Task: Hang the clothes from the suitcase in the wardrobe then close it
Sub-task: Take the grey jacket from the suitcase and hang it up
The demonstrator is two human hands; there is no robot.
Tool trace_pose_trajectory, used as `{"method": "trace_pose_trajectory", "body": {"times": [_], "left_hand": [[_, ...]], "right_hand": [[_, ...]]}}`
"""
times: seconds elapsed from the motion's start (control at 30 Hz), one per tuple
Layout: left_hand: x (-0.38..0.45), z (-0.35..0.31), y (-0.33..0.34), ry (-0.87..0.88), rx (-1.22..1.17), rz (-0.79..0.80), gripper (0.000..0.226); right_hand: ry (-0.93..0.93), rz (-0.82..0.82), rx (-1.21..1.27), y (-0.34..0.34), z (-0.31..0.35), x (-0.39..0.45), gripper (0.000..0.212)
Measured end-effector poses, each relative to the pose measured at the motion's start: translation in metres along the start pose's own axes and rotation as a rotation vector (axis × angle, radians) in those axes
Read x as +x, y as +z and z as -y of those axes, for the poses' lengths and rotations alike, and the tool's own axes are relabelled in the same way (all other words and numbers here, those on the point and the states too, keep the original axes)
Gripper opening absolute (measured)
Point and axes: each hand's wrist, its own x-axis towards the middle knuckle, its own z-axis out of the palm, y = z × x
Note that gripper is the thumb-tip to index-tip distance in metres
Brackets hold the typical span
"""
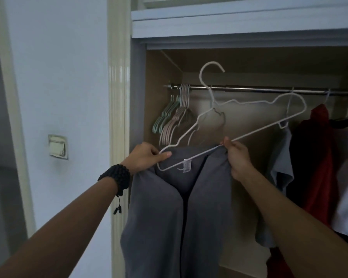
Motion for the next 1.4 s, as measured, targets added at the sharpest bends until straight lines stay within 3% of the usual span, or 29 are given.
{"method": "trace_pose_trajectory", "body": {"times": [0.13, 0.33, 0.5, 0.67, 0.73, 0.83, 0.93, 1.1, 1.3, 1.4], "left_hand": [[0.006, -0.018, 0.009, 0.042, -0.151, 0.061, 0.038], [0.037, -0.076, 0.035, 0.114, -0.255, 0.130, 0.046], [0.054, -0.100, 0.051, 0.034, -0.446, 0.070, 0.080], [0.062, -0.116, 0.065, -0.045, -0.614, -0.020, 0.055], [0.063, -0.114, 0.063, -0.063, -0.623, -0.039, 0.045], [0.062, -0.098, 0.053, -0.114, -0.550, -0.025, 0.039], [0.056, -0.090, 0.048, -0.166, -0.552, -0.021, 0.034], [0.043, -0.073, 0.043, -0.206, -0.624, -0.004, 0.028], [0.030, -0.059, 0.050, -0.209, -0.784, -0.048, 0.032], [0.028, -0.054, 0.051, -0.193, -0.697, -0.052, 0.040]], "right_hand": [[-0.054, -0.079, -0.147, -0.017, -0.005, -0.009, 0.032], [-0.080, -0.070, -0.394, -0.033, -0.020, -0.028, 0.034], [-0.106, 0.146, -0.576, -0.063, -0.018, -0.042, 0.031], [-0.050, 0.322, -0.712, -0.089, -0.011, -0.044, 0.014], [-0.046, 0.251, -0.662, -0.103, -0.007, -0.039, 0.017], [-0.067, -0.048, -0.477, -0.126, 0.003, -0.025, 0.035], [-0.016, -0.170, -0.301, -0.138, 0.016, -0.011, 0.037], [0.066, -0.177, -0.206, -0.139, 0.030, -0.003, 0.035], [0.199, -0.108, -0.143, -0.143, 0.025, -0.008, 0.015], [0.205, -0.062, -0.195, -0.147, 0.030, -0.013, 0.016]]}}
